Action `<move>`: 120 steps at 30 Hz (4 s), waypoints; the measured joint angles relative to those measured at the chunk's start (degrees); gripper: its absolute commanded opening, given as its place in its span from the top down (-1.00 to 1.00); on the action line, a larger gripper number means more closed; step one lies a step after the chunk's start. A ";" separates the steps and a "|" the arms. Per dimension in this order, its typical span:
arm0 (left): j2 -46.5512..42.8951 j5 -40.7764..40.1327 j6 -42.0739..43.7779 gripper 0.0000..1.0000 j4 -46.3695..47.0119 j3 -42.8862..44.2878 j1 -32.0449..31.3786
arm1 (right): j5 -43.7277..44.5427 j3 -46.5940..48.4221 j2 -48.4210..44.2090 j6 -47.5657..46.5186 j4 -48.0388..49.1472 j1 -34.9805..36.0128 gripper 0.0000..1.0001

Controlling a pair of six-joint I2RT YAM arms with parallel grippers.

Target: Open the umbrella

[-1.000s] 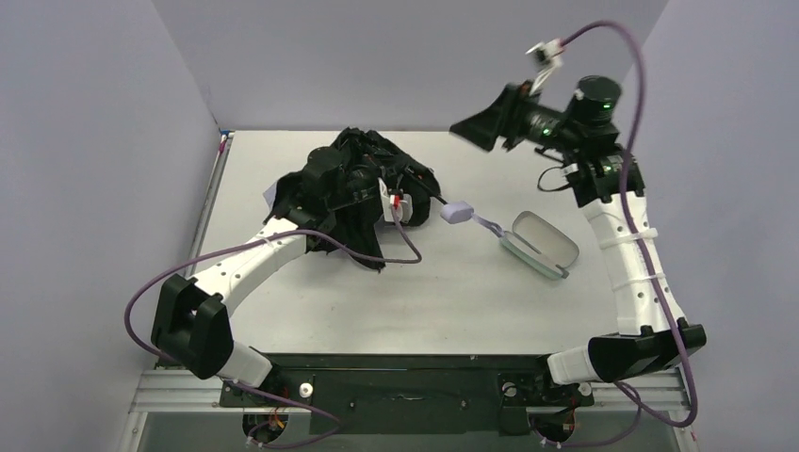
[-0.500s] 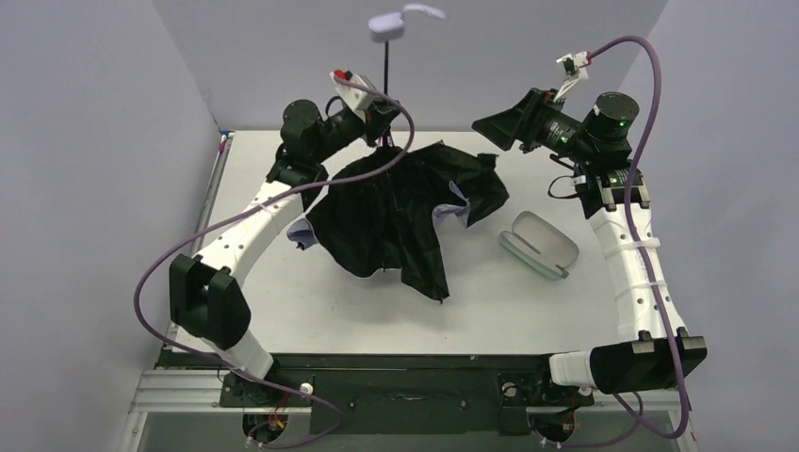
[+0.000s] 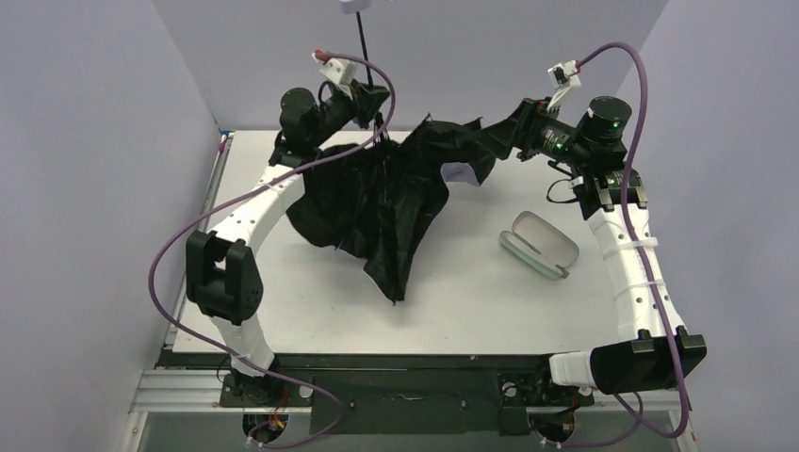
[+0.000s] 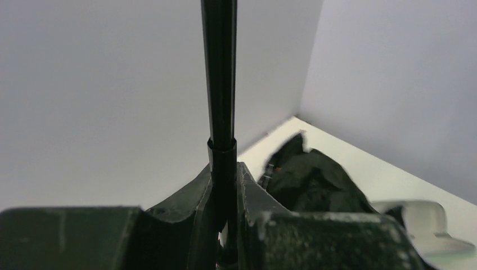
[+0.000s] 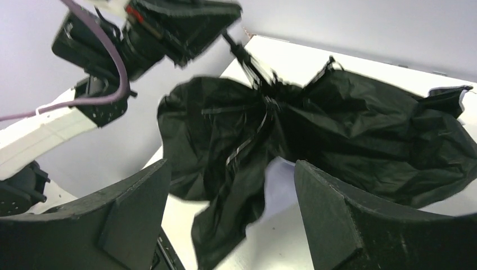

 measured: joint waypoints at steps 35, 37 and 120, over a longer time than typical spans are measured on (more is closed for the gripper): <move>-4.13 7.72 -0.11 1.00 8.20 -27.80 -2.47 | 5.88 -4.83 0.59 -13.77 -7.67 11.32 -0.50; -6.60 7.72 2.38 1.00 9.27 -30.21 -3.30 | 7.58 -5.22 0.98 -14.45 -6.62 13.20 -0.51; -0.98 -16.52 0.09 0.53 25.44 -42.58 -9.35 | 16.61 13.90 27.02 -17.68 16.22 23.71 1.00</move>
